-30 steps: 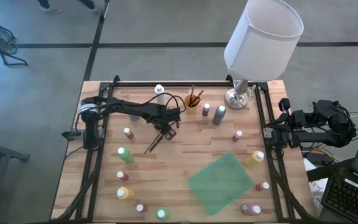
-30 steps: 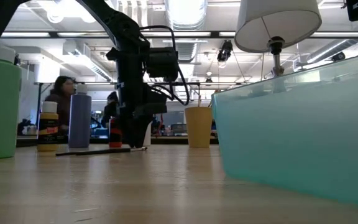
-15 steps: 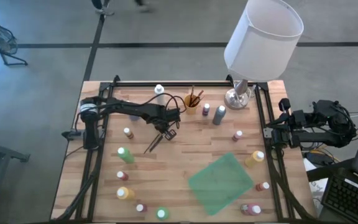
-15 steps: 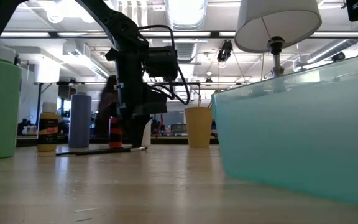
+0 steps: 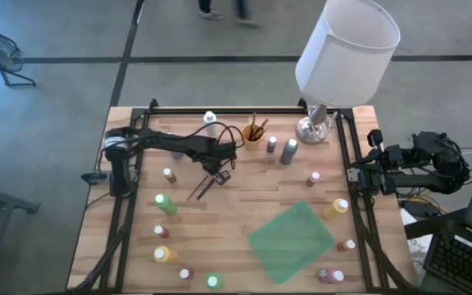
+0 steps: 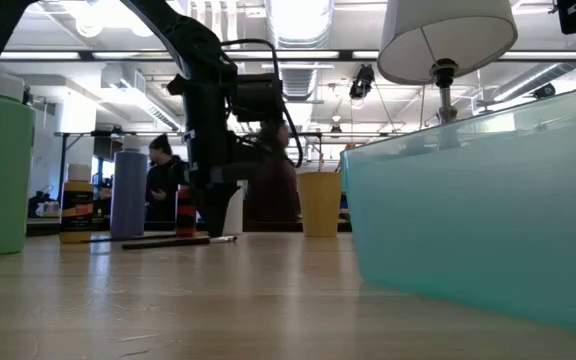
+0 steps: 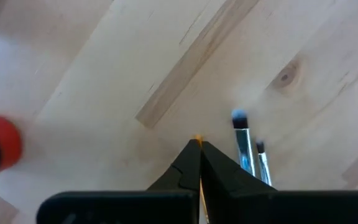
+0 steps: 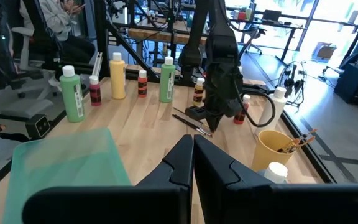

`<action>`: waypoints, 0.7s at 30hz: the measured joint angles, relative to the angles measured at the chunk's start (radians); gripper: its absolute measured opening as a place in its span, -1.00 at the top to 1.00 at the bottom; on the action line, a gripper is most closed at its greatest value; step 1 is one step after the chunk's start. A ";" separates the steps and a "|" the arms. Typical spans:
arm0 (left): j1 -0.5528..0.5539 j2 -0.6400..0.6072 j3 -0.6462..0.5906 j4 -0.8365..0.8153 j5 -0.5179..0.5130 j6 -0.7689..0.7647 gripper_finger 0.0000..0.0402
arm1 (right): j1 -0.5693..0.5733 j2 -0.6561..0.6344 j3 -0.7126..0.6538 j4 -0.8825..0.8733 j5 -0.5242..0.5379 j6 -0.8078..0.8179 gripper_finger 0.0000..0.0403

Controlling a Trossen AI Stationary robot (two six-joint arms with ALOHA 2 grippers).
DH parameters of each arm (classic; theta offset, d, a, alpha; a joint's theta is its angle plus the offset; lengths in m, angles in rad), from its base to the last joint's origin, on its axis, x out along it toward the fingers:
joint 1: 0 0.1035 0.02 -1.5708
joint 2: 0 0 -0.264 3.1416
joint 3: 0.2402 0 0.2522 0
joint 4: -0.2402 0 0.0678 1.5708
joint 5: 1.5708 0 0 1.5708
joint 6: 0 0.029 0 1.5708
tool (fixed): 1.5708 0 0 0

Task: Pick & Place Paint Supplies
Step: Put the gold paintbrush into the yellow cup

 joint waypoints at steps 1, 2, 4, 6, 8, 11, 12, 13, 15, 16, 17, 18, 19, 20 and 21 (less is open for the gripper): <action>0.000 -0.006 0.000 0.001 0.000 0.004 0.99 | 0.000 0.000 0.000 0.000 0.000 0.000 0.96; 0.000 -0.018 0.000 -0.001 0.001 0.005 0.99 | 0.000 0.000 0.000 0.000 0.000 0.000 0.96; 0.000 -0.034 0.000 -0.017 0.001 0.006 0.99 | 0.000 0.000 0.000 0.000 0.000 0.000 0.96; 0.000 -0.051 0.000 -0.025 0.001 0.007 0.98 | 0.000 0.000 0.000 0.000 0.000 0.000 0.96; 0.000 -0.072 0.000 -0.030 0.001 0.007 0.98 | 0.000 0.000 0.000 0.000 0.000 0.000 0.96; 0.000 -0.107 0.002 -0.026 0.000 0.014 0.98 | 0.000 0.000 0.000 0.000 0.000 0.000 0.96; 0.000 -0.116 0.002 -0.023 0.001 0.022 0.98 | 0.000 0.000 0.000 0.000 0.000 0.000 0.96; 0.000 -0.126 0.002 -0.021 0.000 0.029 0.98 | 0.000 0.000 0.000 0.000 0.000 0.000 0.96; 0.000 -0.149 0.002 -0.003 -0.002 0.031 0.98 | 0.000 0.000 0.000 0.000 0.000 0.000 0.96; 0.000 -0.160 0.002 0.008 -0.003 0.032 0.98 | 0.000 0.000 0.000 0.000 0.000 0.000 0.96; 0.000 -0.172 0.003 0.022 -0.003 0.035 0.98 | 0.000 0.000 0.000 0.000 0.000 0.000 0.96; 0.000 -0.182 0.005 0.037 -0.003 0.041 0.98 | 0.000 0.000 0.000 0.000 0.000 0.000 0.96; 0.000 -0.189 0.006 0.056 -0.003 0.048 0.98 | 0.000 0.000 0.000 0.000 0.000 0.000 0.96; -0.001 -0.196 0.008 0.078 -0.003 0.056 0.98 | 0.000 0.000 0.000 0.000 0.000 0.000 0.96; -0.001 -0.202 0.009 0.098 -0.001 0.061 0.98 | 0.000 0.000 0.000 0.000 0.000 0.000 0.96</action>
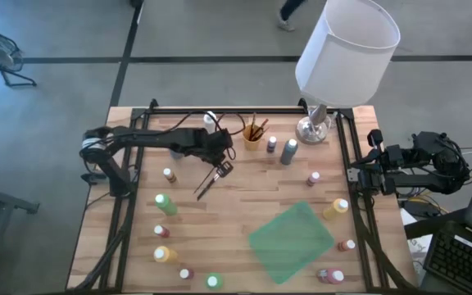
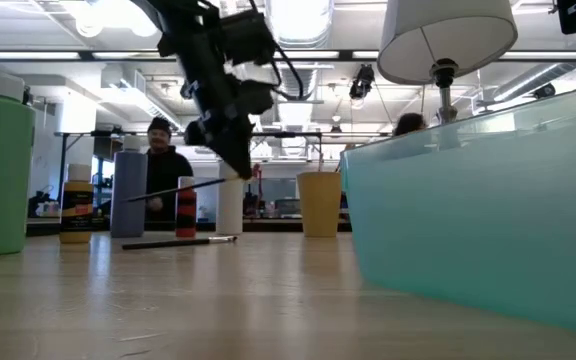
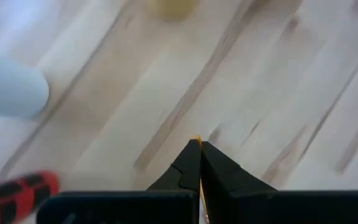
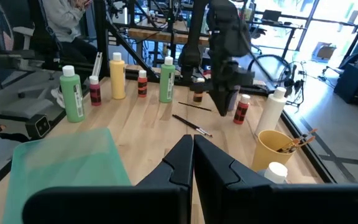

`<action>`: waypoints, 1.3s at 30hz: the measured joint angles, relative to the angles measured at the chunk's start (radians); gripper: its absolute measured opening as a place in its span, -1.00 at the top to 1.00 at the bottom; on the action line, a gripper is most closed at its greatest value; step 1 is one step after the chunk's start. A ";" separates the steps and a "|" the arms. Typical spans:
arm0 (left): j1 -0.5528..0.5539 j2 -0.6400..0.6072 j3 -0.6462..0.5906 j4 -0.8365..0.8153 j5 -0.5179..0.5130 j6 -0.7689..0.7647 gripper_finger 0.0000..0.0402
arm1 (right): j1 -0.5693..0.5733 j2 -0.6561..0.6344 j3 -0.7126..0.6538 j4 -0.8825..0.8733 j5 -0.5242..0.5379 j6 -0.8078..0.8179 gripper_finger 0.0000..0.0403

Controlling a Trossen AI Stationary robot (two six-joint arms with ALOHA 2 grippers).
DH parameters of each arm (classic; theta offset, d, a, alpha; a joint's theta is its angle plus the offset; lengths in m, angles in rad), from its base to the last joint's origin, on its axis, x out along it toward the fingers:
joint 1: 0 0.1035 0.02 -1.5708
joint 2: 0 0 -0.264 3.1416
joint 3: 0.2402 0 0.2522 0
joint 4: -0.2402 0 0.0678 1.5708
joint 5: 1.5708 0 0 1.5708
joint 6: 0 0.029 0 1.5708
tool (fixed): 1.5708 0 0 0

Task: Pick & Place Paint Supplies
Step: Put the gold paintbrush into the yellow cup

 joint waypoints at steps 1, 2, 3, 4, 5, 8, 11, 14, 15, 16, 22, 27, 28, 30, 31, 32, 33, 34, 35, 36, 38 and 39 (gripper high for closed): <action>-0.001 -0.004 0.003 0.018 0.001 0.004 0.98 | 0.000 0.000 0.000 0.000 0.000 0.000 0.96; -0.001 -0.010 0.007 0.038 0.002 0.012 0.98 | 0.000 0.000 0.000 0.000 0.000 0.000 0.96; -0.001 -0.015 0.012 0.053 0.002 0.022 0.98 | 0.000 0.000 0.000 0.000 0.000 0.000 0.96; -0.001 -0.019 0.018 0.071 0.002 0.029 0.98 | 0.000 0.000 0.000 0.000 0.000 0.000 0.96; -0.001 -0.023 0.024 0.086 0.002 0.035 0.98 | 0.000 0.000 0.000 0.000 0.000 0.000 0.96; -0.001 -0.027 0.047 0.126 0.007 0.064 0.98 | 0.000 0.000 0.000 0.000 0.000 0.000 0.96; -0.001 -0.028 0.076 0.173 0.024 0.099 0.98 | 0.000 0.000 0.000 0.000 0.000 0.000 0.96; -0.001 -0.028 0.099 0.223 0.043 0.130 0.98 | 0.000 0.000 0.000 0.000 0.000 0.000 0.96; -0.001 -0.028 0.102 0.245 0.055 0.140 0.98 | 0.000 0.000 0.000 0.000 0.000 0.000 0.96; -0.001 -0.028 0.106 0.266 0.065 0.152 0.98 | 0.000 0.000 0.000 0.000 0.000 0.000 0.96; -0.001 -0.028 0.118 0.412 0.110 0.216 0.98 | 0.000 0.000 0.000 0.000 0.000 0.000 0.96; -0.001 -0.028 0.118 0.525 0.113 0.276 0.98 | 0.000 0.000 0.000 0.000 0.000 0.000 0.96; -0.001 -0.028 0.118 0.552 0.113 0.292 0.98 | 0.000 0.000 0.000 0.000 0.000 0.000 0.96; -0.001 -0.027 0.117 0.612 0.113 0.318 0.98 | 0.000 0.000 0.000 0.000 0.000 0.000 0.96; -0.001 -0.026 0.116 0.638 0.113 0.330 0.98 | 0.000 0.000 0.000 0.000 0.000 0.000 0.96; -0.001 -0.026 0.116 0.664 0.113 0.343 0.98 | 0.000 0.000 0.000 0.000 0.000 0.000 0.96; -0.001 -0.026 0.116 0.688 0.113 0.359 0.98 | 0.000 0.000 0.000 0.000 0.000 0.000 0.96; -0.001 -0.026 0.116 0.712 0.113 0.373 0.98 | 0.000 0.000 0.000 0.000 0.000 0.000 0.96; -0.001 -0.026 0.115 0.737 0.113 0.389 0.98 | 0.000 0.000 0.000 0.000 0.000 0.000 0.96; -0.001 -0.026 0.115 0.759 0.113 0.403 0.98 | 0.000 0.000 0.000 0.000 0.000 0.000 0.96; -0.001 -0.025 0.114 0.803 0.113 0.425 0.98 | 0.000 0.000 0.000 0.000 0.000 0.000 0.96; -0.001 -0.025 0.114 0.826 0.113 0.437 0.98 | 0.000 0.000 0.000 0.000 0.000 0.000 0.96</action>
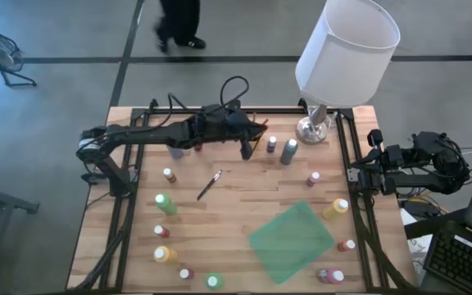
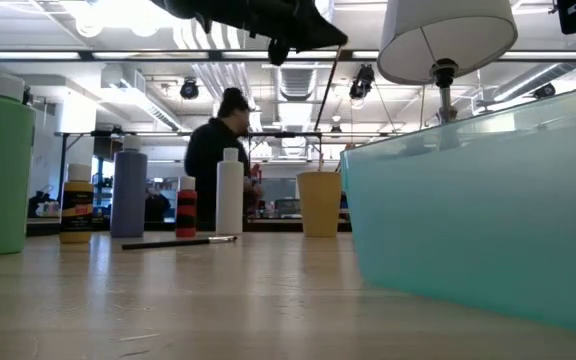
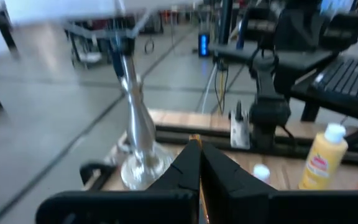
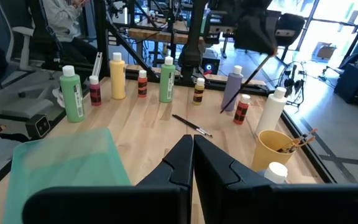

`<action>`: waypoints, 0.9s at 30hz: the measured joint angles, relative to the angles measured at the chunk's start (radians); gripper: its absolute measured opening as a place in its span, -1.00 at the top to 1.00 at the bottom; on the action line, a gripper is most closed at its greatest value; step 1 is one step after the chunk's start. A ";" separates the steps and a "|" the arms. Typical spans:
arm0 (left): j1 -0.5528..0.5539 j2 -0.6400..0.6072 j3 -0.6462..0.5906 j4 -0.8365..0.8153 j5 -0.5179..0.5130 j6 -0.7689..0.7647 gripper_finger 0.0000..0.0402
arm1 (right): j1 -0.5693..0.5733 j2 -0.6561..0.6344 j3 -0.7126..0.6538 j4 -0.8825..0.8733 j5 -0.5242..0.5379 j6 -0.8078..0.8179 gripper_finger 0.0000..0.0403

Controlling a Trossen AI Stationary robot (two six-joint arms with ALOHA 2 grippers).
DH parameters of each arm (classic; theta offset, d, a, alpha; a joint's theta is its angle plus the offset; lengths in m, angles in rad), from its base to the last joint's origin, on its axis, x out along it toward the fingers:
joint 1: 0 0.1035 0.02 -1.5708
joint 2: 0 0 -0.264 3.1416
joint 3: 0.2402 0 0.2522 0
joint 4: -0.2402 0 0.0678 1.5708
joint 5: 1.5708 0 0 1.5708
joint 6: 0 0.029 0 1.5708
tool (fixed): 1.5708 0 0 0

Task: Pick & Place Paint Supplies
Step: Put the gold paintbrush into the yellow cup

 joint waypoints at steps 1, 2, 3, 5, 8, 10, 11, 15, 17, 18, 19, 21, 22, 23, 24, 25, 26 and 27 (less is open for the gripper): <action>0.000 0.000 -0.001 0.022 0.000 0.014 0.98 | 0.000 0.000 0.000 0.000 0.000 0.000 0.96; 0.001 0.000 -0.003 0.041 0.000 0.032 0.98 | 0.000 0.000 0.000 0.000 0.000 0.000 0.96; 0.001 0.003 -0.003 0.060 0.000 0.049 0.98 | 0.000 0.000 0.000 0.000 0.000 0.000 0.96; 0.002 0.009 -0.004 0.096 0.000 0.083 0.98 | 0.000 0.000 0.000 0.000 0.000 0.000 0.96; 0.004 0.030 -0.006 0.188 0.000 0.125 0.98 | 0.000 0.000 0.000 0.000 0.000 0.000 0.96; 0.011 0.040 -0.018 0.258 0.000 0.148 0.98 | 0.000 0.000 0.000 0.000 0.000 0.000 0.96; 0.016 0.046 -0.027 0.295 0.001 0.157 0.98 | 0.000 0.000 0.000 0.000 0.000 0.000 0.96; 0.051 0.049 -0.086 0.420 0.013 0.163 0.98 | 0.000 0.000 0.000 0.000 0.000 0.000 0.96; 0.071 0.049 -0.118 0.462 0.017 0.158 0.98 | 0.000 0.000 0.000 0.000 0.000 0.000 0.96; 0.080 0.049 -0.136 0.487 0.017 0.157 0.98 | 0.000 0.000 0.000 0.000 0.000 0.000 0.96; 0.088 0.049 -0.159 0.517 0.017 0.156 0.98 | 0.000 0.000 0.000 0.000 0.000 0.000 0.96; 0.102 0.050 -0.206 0.588 0.017 0.155 0.98 | 0.000 0.000 0.000 0.000 0.000 0.000 0.96; 0.106 0.050 -0.230 0.629 0.017 0.153 0.98 | 0.000 0.000 0.000 0.000 0.000 0.000 0.96; 0.109 0.050 -0.256 0.675 0.020 0.152 0.98 | 0.000 0.000 0.000 0.000 0.000 0.000 0.96; 0.113 0.050 -0.281 0.726 0.031 0.152 0.99 | 0.000 0.000 0.000 0.000 0.000 0.000 0.96; 0.116 0.050 -0.307 0.780 0.049 0.151 0.99 | 0.000 0.000 0.000 0.000 0.000 0.000 0.96; 0.118 0.050 -0.331 0.829 0.066 0.149 0.99 | 0.000 0.000 0.000 0.000 0.000 0.000 0.96; 0.120 0.050 -0.350 0.870 0.074 0.142 0.99 | 0.000 0.000 0.000 0.000 0.000 0.000 0.96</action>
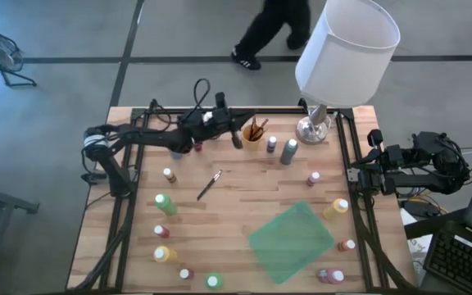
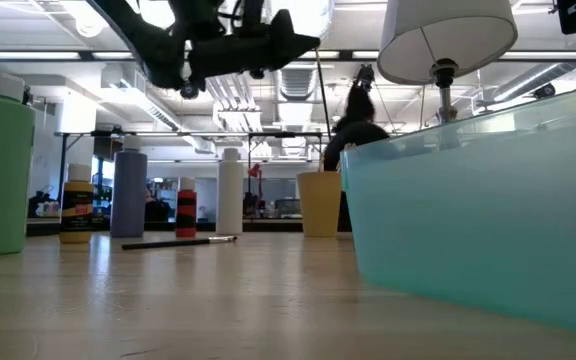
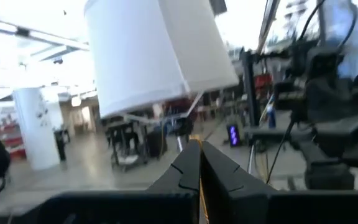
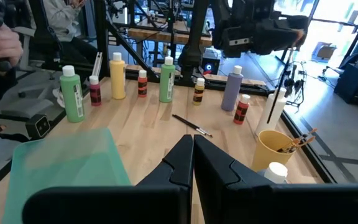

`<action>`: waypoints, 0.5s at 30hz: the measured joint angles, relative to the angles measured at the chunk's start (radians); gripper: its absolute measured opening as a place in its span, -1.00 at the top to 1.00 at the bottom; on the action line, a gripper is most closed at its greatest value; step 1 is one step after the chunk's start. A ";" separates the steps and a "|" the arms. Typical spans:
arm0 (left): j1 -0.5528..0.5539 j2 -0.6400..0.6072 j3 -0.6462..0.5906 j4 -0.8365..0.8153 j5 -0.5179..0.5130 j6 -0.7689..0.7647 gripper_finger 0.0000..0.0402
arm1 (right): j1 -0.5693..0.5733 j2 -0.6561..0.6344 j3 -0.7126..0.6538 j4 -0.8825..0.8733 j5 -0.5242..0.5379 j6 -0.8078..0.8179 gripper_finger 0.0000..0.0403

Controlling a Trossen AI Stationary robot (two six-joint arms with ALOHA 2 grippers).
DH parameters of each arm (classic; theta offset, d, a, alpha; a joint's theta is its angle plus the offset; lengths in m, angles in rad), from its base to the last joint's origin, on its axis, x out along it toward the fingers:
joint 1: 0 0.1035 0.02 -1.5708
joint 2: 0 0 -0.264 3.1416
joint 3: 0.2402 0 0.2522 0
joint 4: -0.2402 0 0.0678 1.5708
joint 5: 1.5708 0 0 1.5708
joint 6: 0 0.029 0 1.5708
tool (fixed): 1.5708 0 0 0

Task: Pick & Place Paint Supplies
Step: Put the gold paintbrush into the yellow cup

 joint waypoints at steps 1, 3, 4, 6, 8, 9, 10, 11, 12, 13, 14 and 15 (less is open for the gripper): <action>0.002 0.000 -0.017 0.034 0.003 -0.007 0.99 | 0.000 0.000 0.000 0.000 0.000 0.000 0.96; 0.006 0.000 -0.036 0.061 0.004 -0.019 0.99 | 0.000 0.000 0.000 0.000 0.000 0.000 0.96; 0.007 0.000 -0.038 0.059 0.005 -0.023 0.99 | 0.000 0.000 0.000 0.000 0.000 0.000 0.96; 0.009 0.000 -0.041 0.052 0.004 -0.026 0.99 | 0.000 0.000 0.000 0.000 0.000 0.000 0.96; 0.009 0.006 -0.041 0.048 0.004 -0.024 0.99 | 0.000 0.000 0.000 0.000 0.000 0.000 0.96; 0.009 0.009 -0.041 0.044 0.004 -0.024 0.99 | 0.000 0.000 0.000 0.000 0.000 0.000 0.96; 0.009 0.013 -0.041 0.040 0.004 -0.023 0.99 | 0.000 0.000 0.000 0.000 0.000 0.000 0.96; 0.010 0.017 -0.041 0.041 0.004 -0.023 0.99 | 0.000 0.000 0.000 0.000 0.000 0.000 0.96; 0.010 0.022 -0.041 0.042 0.004 -0.023 0.99 | 0.000 0.000 0.000 0.000 0.000 0.000 0.96; 0.010 0.027 -0.041 0.042 0.004 -0.023 0.99 | 0.000 0.000 0.000 0.000 0.000 0.000 0.96; 0.011 0.033 -0.041 0.041 0.004 -0.022 0.99 | 0.000 0.000 0.000 0.000 0.000 0.000 0.96; 0.011 0.041 -0.041 0.043 0.003 -0.018 0.99 | 0.000 0.000 0.000 0.000 0.000 0.000 0.96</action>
